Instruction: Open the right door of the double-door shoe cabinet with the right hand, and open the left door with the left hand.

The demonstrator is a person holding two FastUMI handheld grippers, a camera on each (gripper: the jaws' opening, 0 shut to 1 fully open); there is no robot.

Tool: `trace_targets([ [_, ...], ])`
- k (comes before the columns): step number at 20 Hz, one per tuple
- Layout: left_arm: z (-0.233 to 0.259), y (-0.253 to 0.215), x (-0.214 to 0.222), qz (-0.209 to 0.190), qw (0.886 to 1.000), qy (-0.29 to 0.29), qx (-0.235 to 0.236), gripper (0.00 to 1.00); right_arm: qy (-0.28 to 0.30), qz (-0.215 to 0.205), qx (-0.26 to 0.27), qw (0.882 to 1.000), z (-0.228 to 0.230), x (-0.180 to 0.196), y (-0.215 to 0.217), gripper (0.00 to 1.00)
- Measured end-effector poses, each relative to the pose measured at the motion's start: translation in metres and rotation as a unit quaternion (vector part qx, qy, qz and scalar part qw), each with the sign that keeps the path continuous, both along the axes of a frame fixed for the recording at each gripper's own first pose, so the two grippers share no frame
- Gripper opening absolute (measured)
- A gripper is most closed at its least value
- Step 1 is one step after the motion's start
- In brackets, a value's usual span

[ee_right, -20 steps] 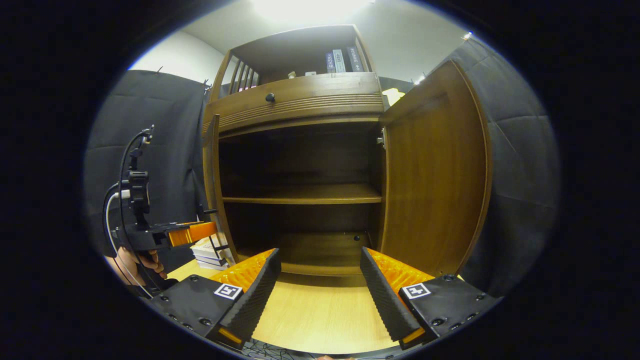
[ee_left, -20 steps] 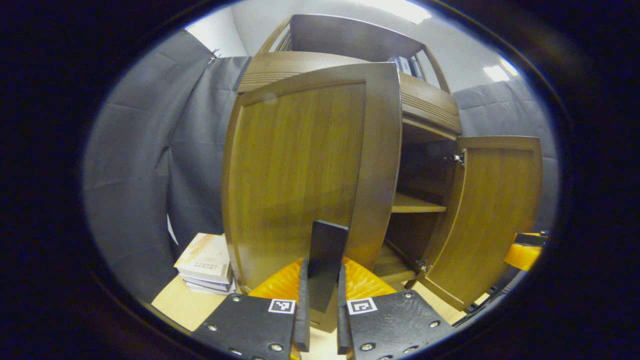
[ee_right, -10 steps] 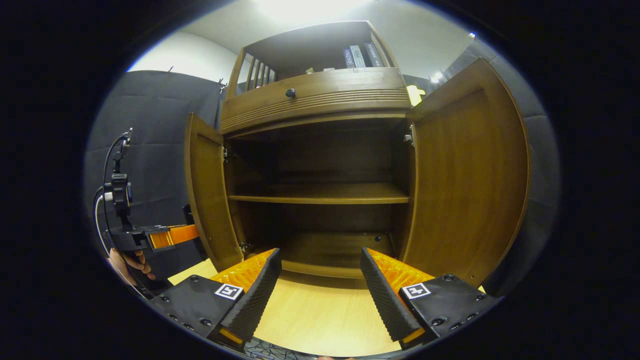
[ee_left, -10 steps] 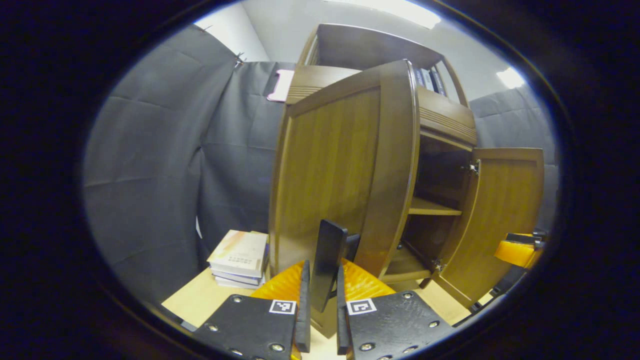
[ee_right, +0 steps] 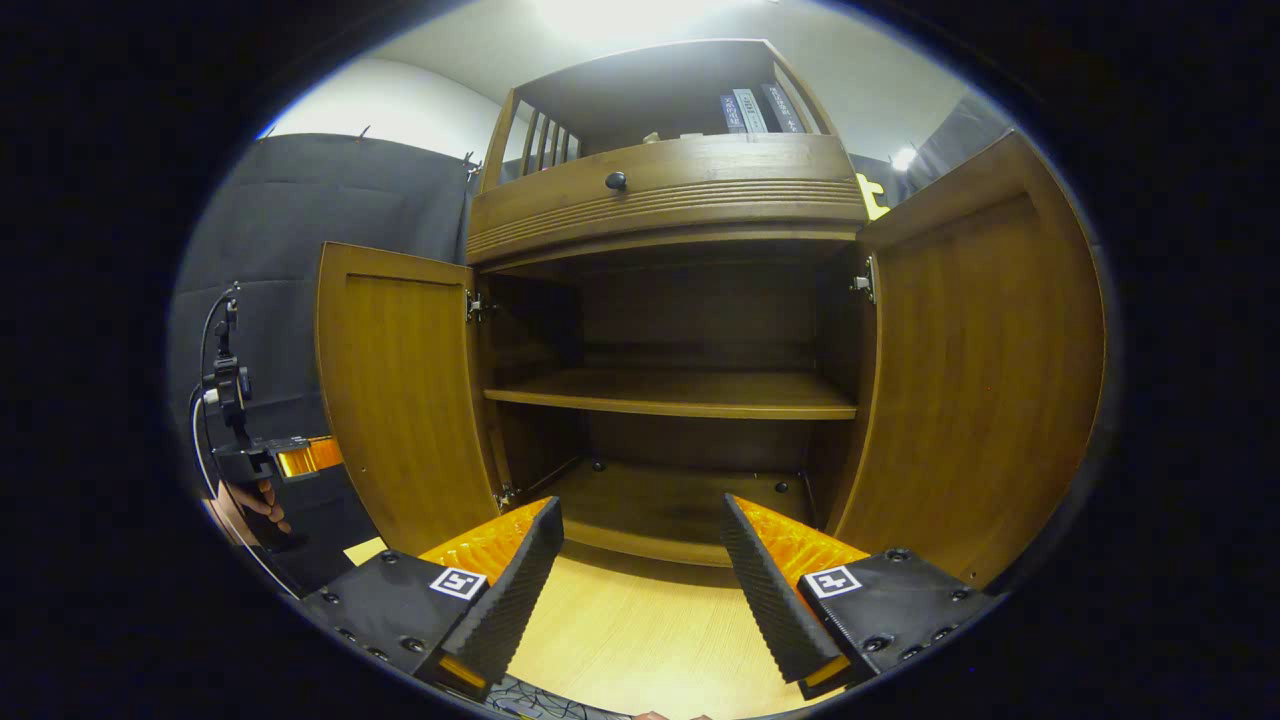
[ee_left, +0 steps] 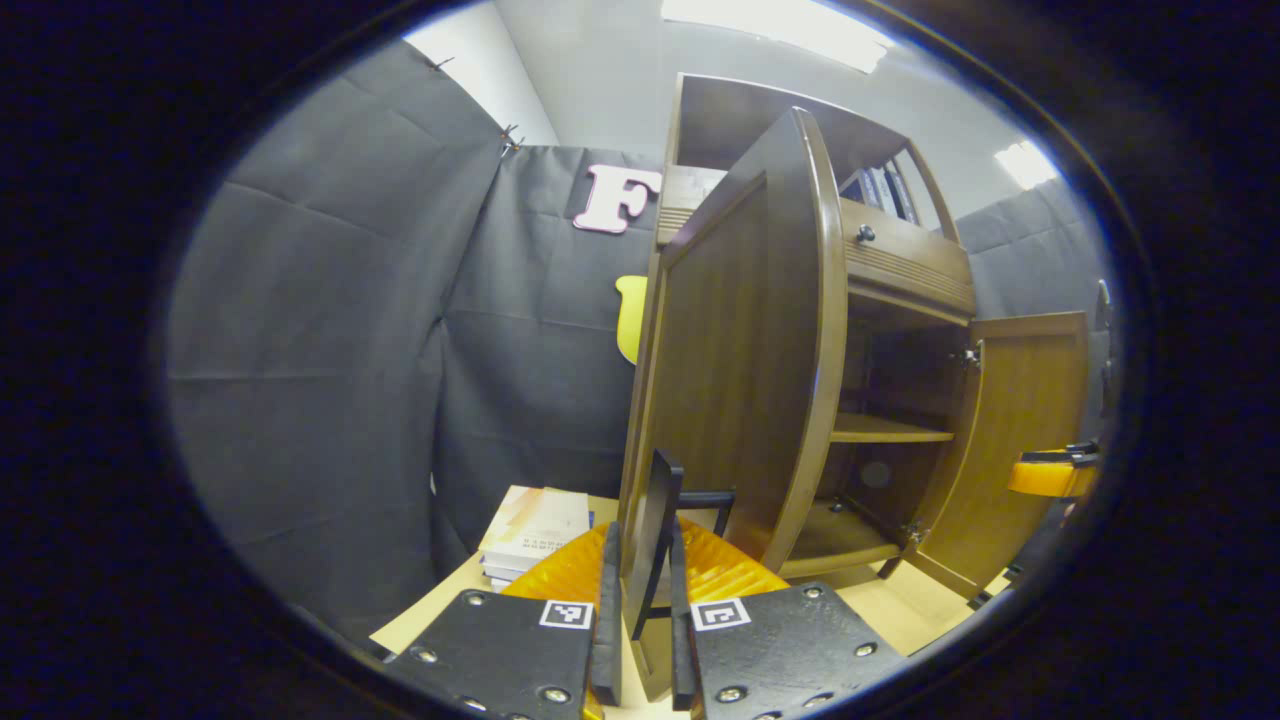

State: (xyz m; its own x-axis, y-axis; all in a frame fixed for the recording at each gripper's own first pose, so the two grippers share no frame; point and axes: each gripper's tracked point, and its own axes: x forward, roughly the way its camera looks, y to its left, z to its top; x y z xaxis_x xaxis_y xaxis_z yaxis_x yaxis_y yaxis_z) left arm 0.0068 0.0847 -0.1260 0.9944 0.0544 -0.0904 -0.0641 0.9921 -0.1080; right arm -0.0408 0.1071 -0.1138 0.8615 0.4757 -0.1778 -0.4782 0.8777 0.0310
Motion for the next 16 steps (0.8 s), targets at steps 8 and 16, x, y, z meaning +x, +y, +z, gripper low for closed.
trace_targets([
  [8, 0.001, 0.043, 0.003, -0.022, 0.999, 0.001, 0.025, 0.20, 0.004, -0.012, -0.003, 1.000, 0.004, 0.021, 0.005, 0.96],
  [16, 0.002, 0.046, 0.002, -0.017, 0.999, 0.006, 0.048, 0.07, 0.000, -0.021, -0.001, 1.000, 0.011, 0.028, 0.002, 0.96],
])
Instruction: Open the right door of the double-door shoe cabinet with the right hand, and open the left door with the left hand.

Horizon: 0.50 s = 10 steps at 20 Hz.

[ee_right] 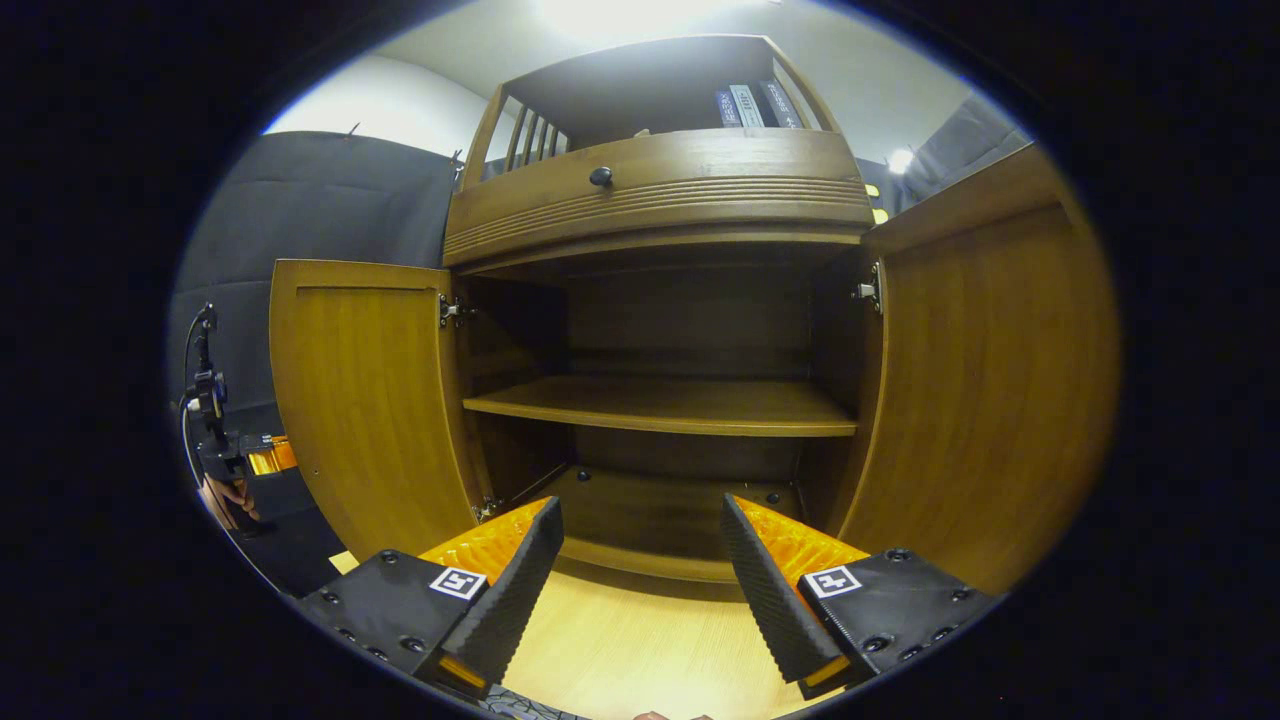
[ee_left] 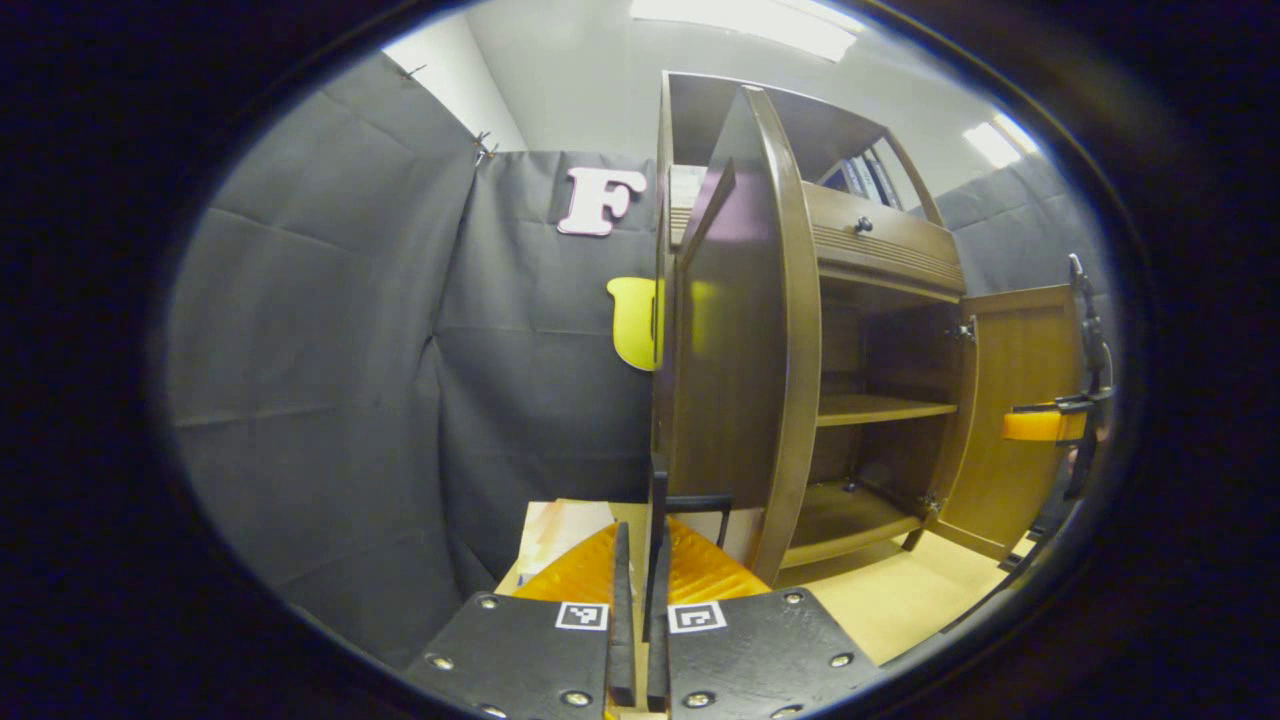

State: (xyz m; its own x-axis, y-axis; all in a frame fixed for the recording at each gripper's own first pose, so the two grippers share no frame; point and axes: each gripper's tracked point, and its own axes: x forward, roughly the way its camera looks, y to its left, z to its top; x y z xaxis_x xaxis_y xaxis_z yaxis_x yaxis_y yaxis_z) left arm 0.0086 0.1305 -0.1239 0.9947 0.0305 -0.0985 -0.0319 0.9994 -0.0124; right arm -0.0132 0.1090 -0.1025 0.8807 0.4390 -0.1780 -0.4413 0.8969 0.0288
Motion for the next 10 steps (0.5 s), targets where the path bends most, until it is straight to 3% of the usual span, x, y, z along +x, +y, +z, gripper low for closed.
trace_targets([
  [3, 0.001, 0.004, -0.009, 0.015, 1.000, 0.004, -0.004, 0.06, -0.003, -0.002, 0.000, 1.000, 0.003, -0.001, -0.008, 0.96],
  [4, 0.003, 0.007, -0.014, 0.025, 1.000, 0.001, -0.008, 0.11, -0.005, -0.001, -0.001, 1.000, 0.005, -0.002, -0.011, 0.96],
  [7, 0.008, 0.037, -0.040, 0.092, 0.996, -0.004, -0.016, 0.45, -0.006, 0.010, -0.002, 1.000, 0.008, -0.008, -0.020, 0.96],
  [10, 0.021, 0.048, -0.086, 0.151, 0.986, -0.025, -0.066, 0.79, -0.005, 0.016, -0.002, 1.000, 0.012, -0.014, -0.032, 0.96],
])
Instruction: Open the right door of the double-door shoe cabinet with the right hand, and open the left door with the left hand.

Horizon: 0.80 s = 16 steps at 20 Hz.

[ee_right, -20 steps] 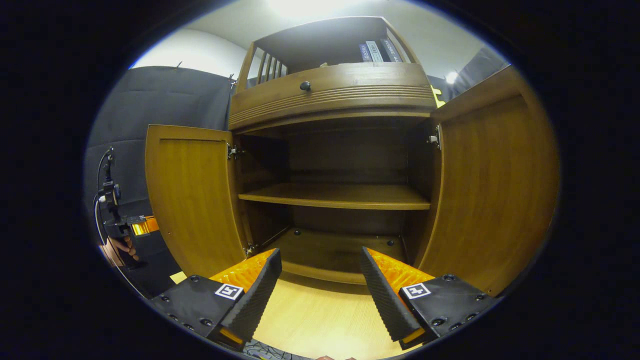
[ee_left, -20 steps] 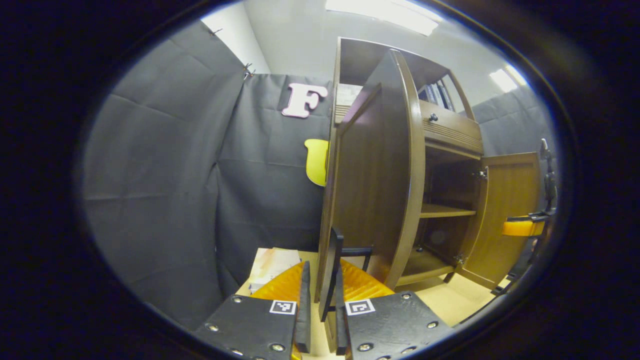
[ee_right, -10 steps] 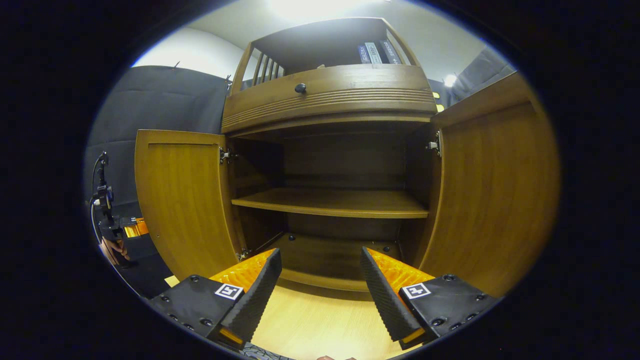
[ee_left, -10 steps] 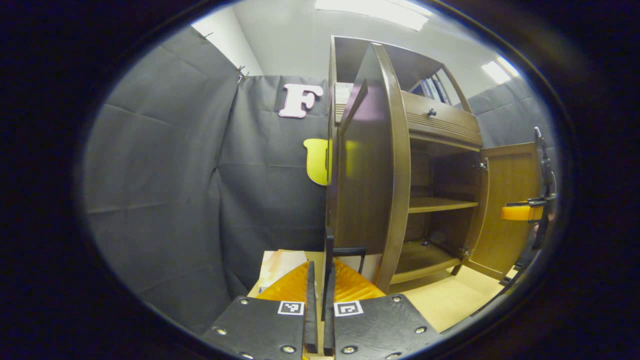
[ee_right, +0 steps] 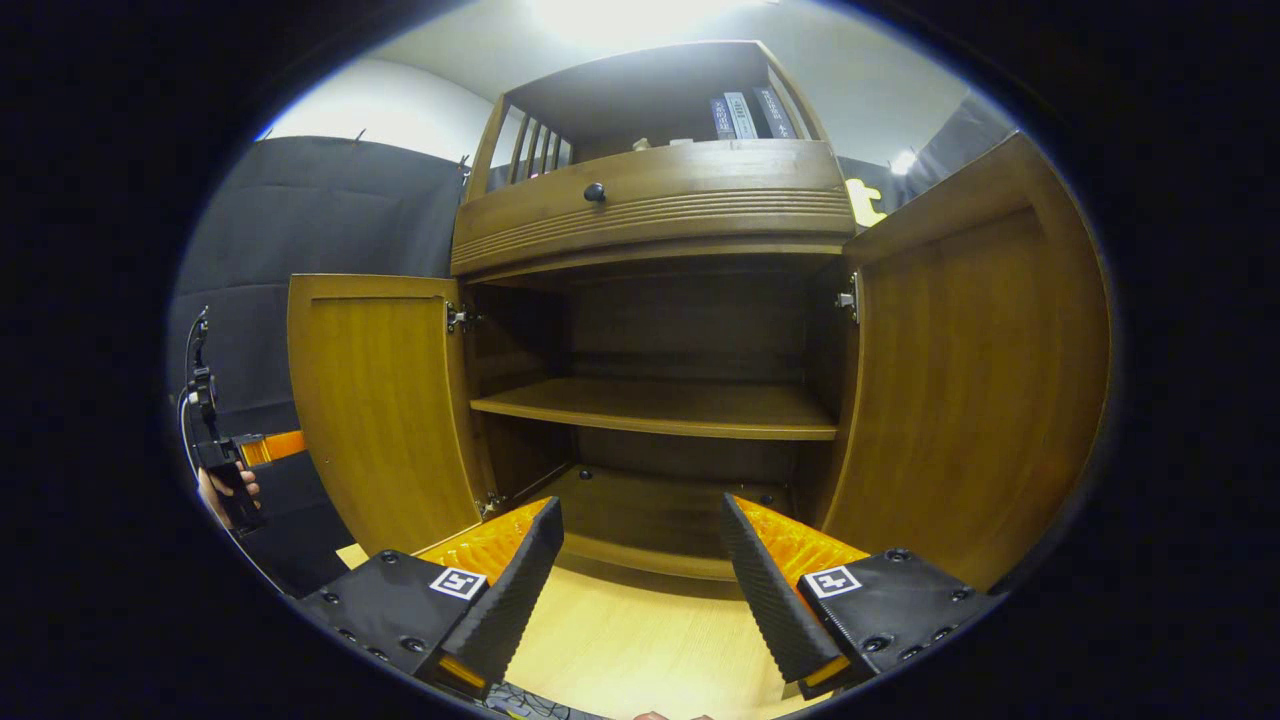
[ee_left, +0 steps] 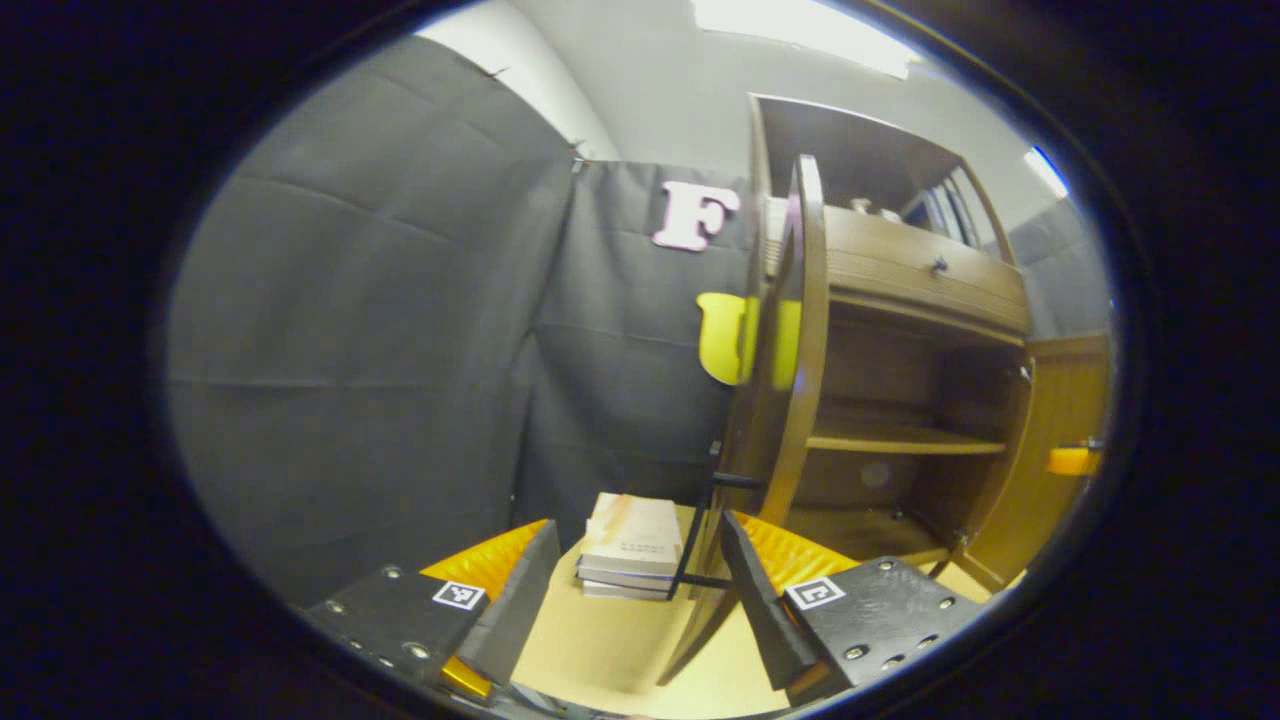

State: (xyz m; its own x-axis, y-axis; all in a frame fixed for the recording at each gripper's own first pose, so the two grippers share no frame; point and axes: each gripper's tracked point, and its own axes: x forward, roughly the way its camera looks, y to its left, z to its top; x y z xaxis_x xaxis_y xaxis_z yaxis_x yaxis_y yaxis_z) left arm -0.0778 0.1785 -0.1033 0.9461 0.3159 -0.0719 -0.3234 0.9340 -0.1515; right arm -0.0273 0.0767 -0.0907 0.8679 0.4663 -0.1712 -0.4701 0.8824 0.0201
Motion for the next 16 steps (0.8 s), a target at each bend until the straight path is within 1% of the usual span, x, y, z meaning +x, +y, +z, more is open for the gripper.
trace_targets([
  [1, 0.006, -0.001, -0.012, 0.012, 1.000, -0.009, -0.012, 0.90, 0.000, 0.000, -0.003, 1.000, 0.000, -0.003, -0.004, 0.96],
  [4, 0.015, -0.003, -0.050, 0.053, 0.998, -0.013, -0.016, 0.90, -0.006, -0.001, -0.005, 1.000, 0.008, -0.009, -0.017, 0.96],
  [7, 0.031, -0.025, -0.074, 0.070, 0.997, -0.009, -0.009, 0.90, -0.012, 0.006, 0.003, 1.000, 0.018, -0.016, -0.027, 0.96],
  [8, 0.039, -0.035, -0.079, 0.070, 0.997, -0.007, 0.001, 0.93, -0.015, 0.006, 0.004, 1.000, 0.022, -0.018, -0.031, 0.96],
  [9, 0.048, -0.046, -0.084, 0.069, 0.998, -0.006, 0.015, 0.90, -0.016, 0.005, 0.005, 1.000, 0.025, -0.020, -0.036, 0.96],
  [10, 0.055, -0.059, -0.089, 0.066, 0.997, -0.002, 0.031, 0.90, -0.017, 0.003, 0.006, 1.000, 0.028, -0.023, -0.043, 0.96],
  [11, 0.065, -0.071, -0.092, 0.062, 0.997, -0.001, 0.048, 0.90, -0.018, 0.000, 0.009, 1.000, 0.030, -0.027, -0.049, 0.99],
  [12, 0.075, -0.083, -0.087, 0.059, 0.996, 0.001, 0.064, 0.90, -0.019, -0.001, 0.012, 1.000, 0.034, -0.031, -0.055, 0.96],
  [13, 0.086, -0.097, -0.089, 0.057, 0.995, 0.000, 0.076, 0.90, -0.021, -0.002, 0.014, 1.000, 0.037, -0.035, -0.060, 0.99],
  [14, 0.095, -0.108, -0.092, 0.055, 0.995, -0.002, 0.083, 0.90, -0.025, -0.002, 0.015, 1.000, 0.041, -0.038, -0.066, 0.96],
  [16, 0.108, -0.129, -0.096, 0.052, 0.995, -0.007, 0.084, 0.91, -0.033, -0.006, 0.016, 0.999, 0.047, -0.046, -0.080, 0.96],
])
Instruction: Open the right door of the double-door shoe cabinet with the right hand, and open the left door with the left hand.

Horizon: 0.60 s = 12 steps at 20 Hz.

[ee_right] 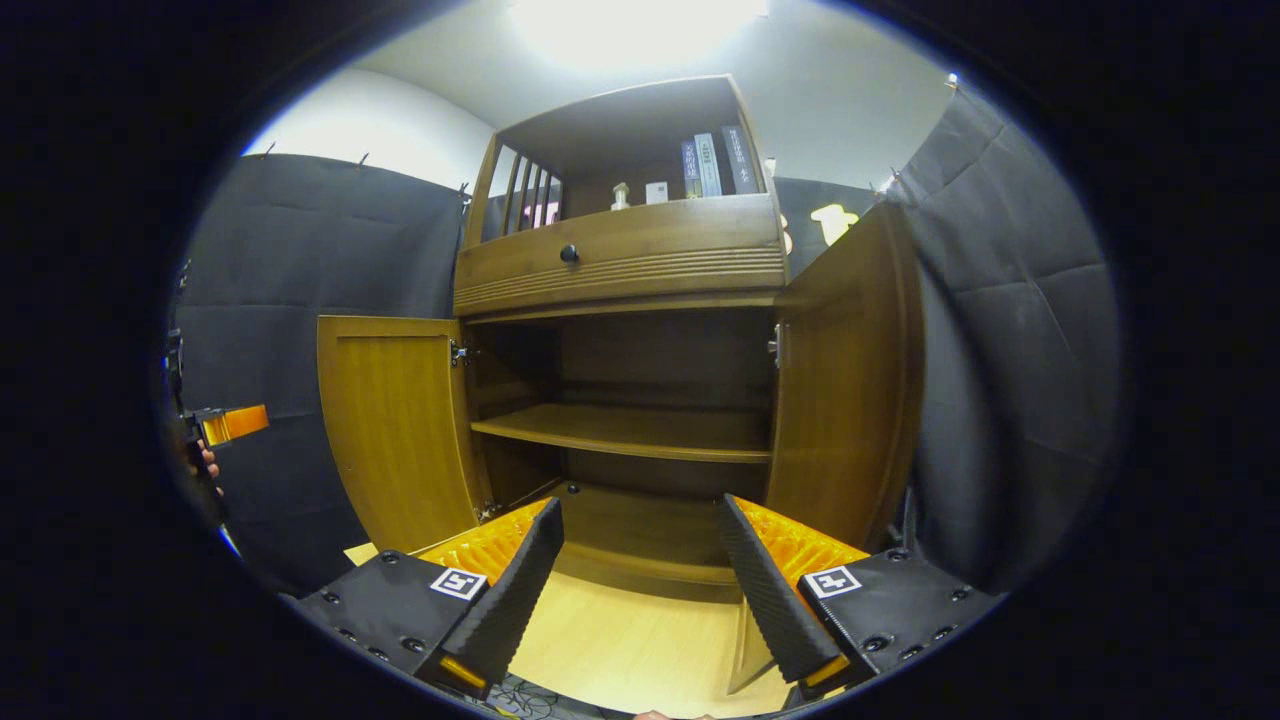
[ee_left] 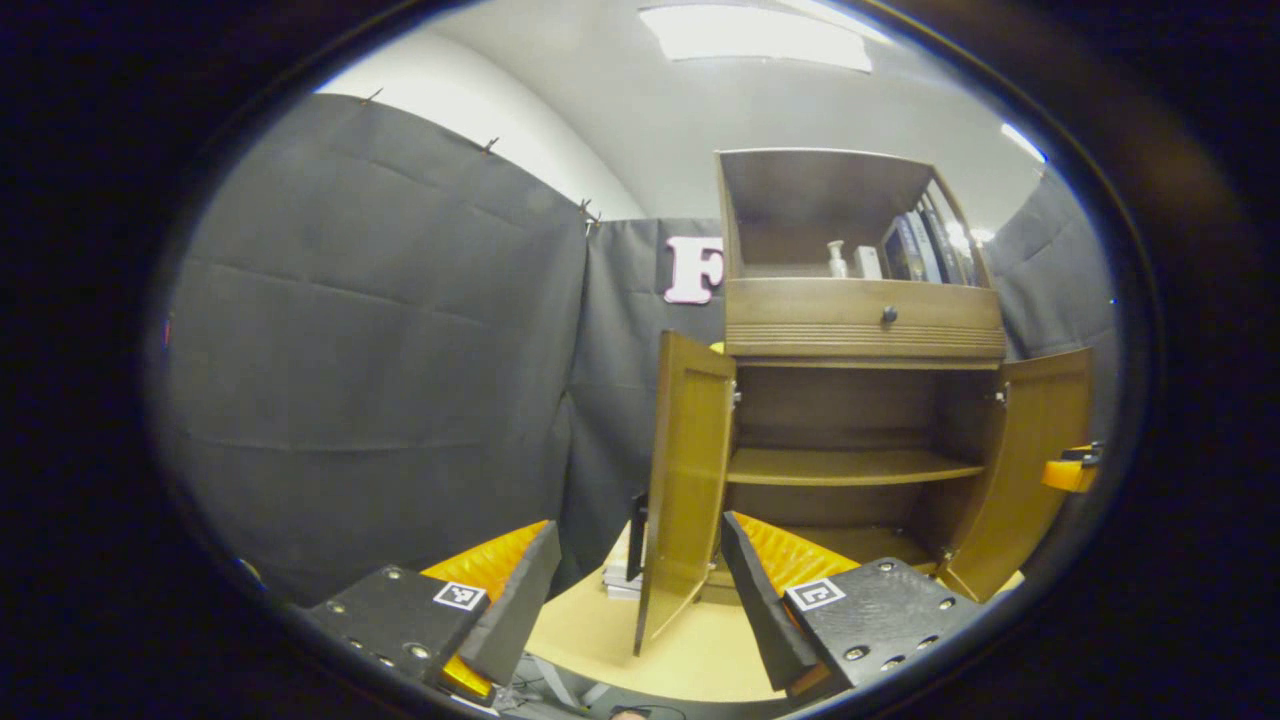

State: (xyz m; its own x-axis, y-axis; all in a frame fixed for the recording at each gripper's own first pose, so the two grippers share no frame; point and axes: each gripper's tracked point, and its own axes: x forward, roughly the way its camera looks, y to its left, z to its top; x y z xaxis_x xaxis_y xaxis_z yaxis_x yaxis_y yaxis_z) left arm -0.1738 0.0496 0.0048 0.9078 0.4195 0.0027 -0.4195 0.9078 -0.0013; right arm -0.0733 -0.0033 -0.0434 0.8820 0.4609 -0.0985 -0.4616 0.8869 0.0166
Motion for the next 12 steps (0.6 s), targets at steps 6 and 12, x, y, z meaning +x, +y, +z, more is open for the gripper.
trace_targets([
  [6, 0.019, -0.057, 0.010, -0.019, 1.000, -0.005, 0.011, 0.91, -0.004, -0.020, 0.008, 1.000, 0.001, -0.022, -0.038, 0.96],
  [12, 0.012, -0.088, 0.046, -0.079, 0.997, 0.002, 0.010, 0.91, -0.002, -0.077, 0.013, 0.997, 0.003, -0.020, -0.071, 0.96],
])
